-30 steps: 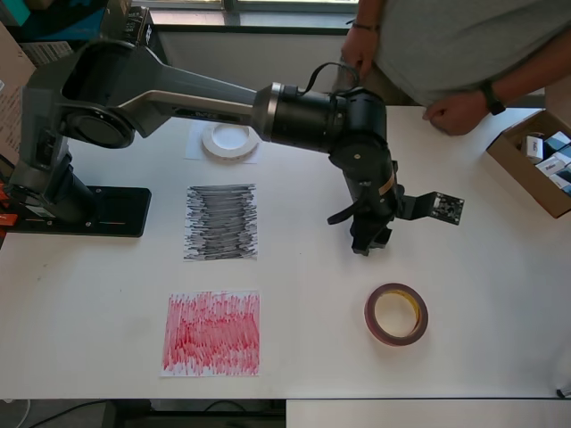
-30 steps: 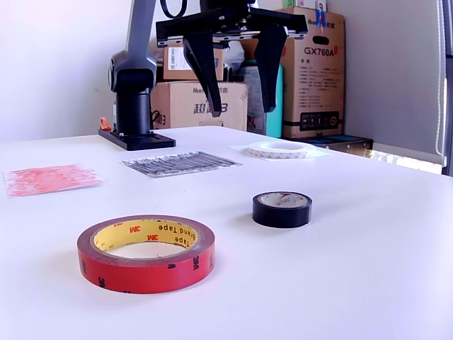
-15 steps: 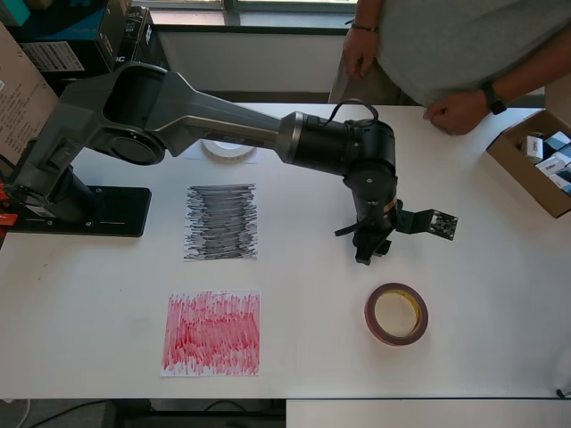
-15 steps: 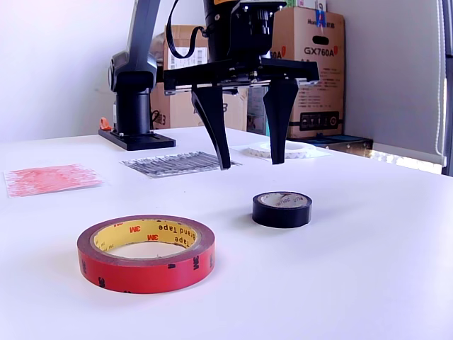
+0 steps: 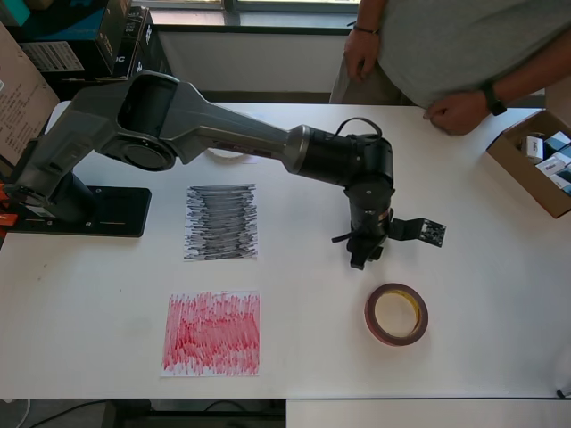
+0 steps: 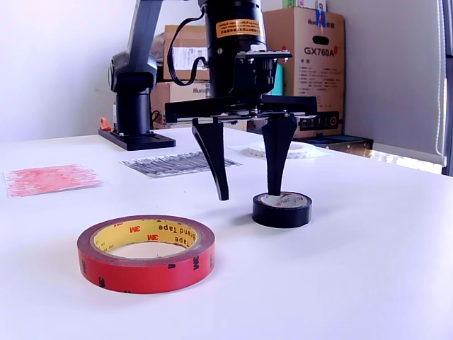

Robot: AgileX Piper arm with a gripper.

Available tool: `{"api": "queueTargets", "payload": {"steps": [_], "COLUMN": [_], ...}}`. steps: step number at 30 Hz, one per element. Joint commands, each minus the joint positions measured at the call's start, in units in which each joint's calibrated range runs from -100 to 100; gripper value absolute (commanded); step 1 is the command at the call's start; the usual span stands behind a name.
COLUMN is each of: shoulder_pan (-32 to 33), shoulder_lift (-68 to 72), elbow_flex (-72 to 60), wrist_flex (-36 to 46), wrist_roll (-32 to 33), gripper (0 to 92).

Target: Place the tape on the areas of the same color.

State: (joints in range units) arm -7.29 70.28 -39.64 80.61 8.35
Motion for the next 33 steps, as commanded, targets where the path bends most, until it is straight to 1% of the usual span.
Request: {"api": "queueTargets", "payload": {"steps": [1,16,18,23,26,29,33], "shoulder_pan": [-0.35,-0.35,-0.35,-0.35,-0.43,-0.43,-0.43], "shoulder_lift": [0.44,1.01,1.01,1.01,1.01,1.01,1.1], "elbow_flex": [-0.39,-0.39,-0.39,-0.39,-0.39,-0.39,-0.39], "wrist_flex": [-0.38,-0.38,-0.38,-0.38,-0.38,-0.38,-0.38], "wrist_roll": [0.1,0.01,0.01,0.18,0.59,0.59,0.59], "gripper": [59.5,58.8,54.8,38.8,31.5,28.7,28.8]}}
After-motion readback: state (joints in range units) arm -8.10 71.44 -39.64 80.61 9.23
